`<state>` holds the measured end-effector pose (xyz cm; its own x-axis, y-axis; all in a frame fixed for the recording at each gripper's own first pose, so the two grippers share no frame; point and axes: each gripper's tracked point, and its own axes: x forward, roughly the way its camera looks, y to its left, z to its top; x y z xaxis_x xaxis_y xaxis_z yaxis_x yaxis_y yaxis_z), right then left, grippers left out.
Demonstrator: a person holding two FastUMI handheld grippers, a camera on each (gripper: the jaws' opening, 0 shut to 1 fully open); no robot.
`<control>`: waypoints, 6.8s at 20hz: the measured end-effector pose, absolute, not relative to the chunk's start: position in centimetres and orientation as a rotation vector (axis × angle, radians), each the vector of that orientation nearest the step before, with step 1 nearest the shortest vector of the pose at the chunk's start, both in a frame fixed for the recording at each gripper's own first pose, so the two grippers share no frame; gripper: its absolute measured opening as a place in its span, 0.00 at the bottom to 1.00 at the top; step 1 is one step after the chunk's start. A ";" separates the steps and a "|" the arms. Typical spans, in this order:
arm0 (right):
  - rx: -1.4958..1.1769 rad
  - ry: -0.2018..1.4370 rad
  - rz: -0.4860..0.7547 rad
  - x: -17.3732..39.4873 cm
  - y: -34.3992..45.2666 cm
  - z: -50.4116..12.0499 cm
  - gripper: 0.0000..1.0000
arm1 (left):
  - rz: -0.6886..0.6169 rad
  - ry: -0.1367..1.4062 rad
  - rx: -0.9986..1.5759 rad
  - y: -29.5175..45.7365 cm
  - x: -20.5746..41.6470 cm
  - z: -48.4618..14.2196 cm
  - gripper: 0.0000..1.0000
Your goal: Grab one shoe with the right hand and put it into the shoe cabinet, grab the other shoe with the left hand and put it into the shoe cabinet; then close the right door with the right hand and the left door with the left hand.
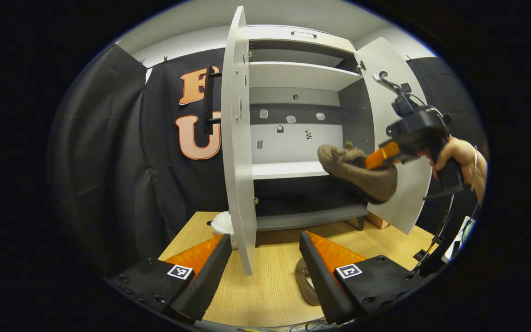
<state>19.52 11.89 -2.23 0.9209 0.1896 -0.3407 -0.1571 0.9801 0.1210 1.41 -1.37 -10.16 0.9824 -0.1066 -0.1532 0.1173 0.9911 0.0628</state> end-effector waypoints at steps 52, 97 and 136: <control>0.044 0.108 0.097 9.7 6.9 -0.4 0.92 | -0.209 0.343 0.013 -8.1 4.4 -19.9 0.97; 0.001 0.102 0.015 5.0 -0.5 -3.7 0.92 | -0.222 0.794 -0.104 -9.0 8.7 -18.1 0.07; 0.069 0.103 -0.068 6.3 -10.2 -1.7 0.92 | -0.092 0.509 -0.126 -13.2 43.4 -1.0 0.48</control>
<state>6.34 -10.16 -1.66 0.9924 -0.0642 -0.1051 0.0713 0.9953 0.0648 43.35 -13.20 -1.01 0.8692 -0.1194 -0.4799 0.0566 0.9881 -0.1434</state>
